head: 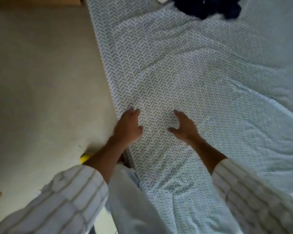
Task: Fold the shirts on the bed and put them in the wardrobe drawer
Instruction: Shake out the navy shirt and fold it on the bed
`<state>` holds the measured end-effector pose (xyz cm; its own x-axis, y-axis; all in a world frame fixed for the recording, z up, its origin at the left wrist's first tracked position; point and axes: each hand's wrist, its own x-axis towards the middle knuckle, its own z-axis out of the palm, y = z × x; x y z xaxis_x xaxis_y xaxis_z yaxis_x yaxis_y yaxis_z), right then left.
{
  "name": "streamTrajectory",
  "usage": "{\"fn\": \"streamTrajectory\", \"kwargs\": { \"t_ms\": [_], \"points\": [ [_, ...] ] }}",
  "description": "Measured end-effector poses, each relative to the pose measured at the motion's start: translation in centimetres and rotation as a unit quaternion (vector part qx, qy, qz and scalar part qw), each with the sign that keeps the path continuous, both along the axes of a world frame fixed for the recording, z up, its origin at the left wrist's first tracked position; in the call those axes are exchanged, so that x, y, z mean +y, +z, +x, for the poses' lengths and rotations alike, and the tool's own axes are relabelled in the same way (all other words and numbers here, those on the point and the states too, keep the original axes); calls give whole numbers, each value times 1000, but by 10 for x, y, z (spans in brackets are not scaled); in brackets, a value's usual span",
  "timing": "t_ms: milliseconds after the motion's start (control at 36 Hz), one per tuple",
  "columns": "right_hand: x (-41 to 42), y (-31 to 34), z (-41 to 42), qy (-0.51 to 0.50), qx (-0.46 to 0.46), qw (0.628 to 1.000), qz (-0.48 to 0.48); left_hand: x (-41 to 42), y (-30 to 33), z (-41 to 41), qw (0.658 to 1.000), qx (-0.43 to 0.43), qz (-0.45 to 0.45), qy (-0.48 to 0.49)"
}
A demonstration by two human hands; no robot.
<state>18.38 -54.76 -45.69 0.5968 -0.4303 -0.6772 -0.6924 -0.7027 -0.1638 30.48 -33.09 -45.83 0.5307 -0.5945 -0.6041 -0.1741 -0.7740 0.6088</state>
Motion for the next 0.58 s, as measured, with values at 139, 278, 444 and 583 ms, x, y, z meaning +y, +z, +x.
{"fn": "streamTrajectory", "kwargs": {
  "t_ms": [139, 278, 444, 583],
  "points": [
    [9, -32, 0, 34, 18, 998, -55, -4, -30, -10, 990, -120, 54, -50],
    [5, -29, 1, 84, 66, 992, -69, -17, -25, -13, 983, -153, 79, -55],
    [-6, -34, 8, 154, 61, 981, -101, -42, -25, -2, 974, -186, 128, 22],
    [-18, -50, 3, 185, -28, 977, -107, -75, -21, -1, 951, -201, 222, 80]
  ]
}}
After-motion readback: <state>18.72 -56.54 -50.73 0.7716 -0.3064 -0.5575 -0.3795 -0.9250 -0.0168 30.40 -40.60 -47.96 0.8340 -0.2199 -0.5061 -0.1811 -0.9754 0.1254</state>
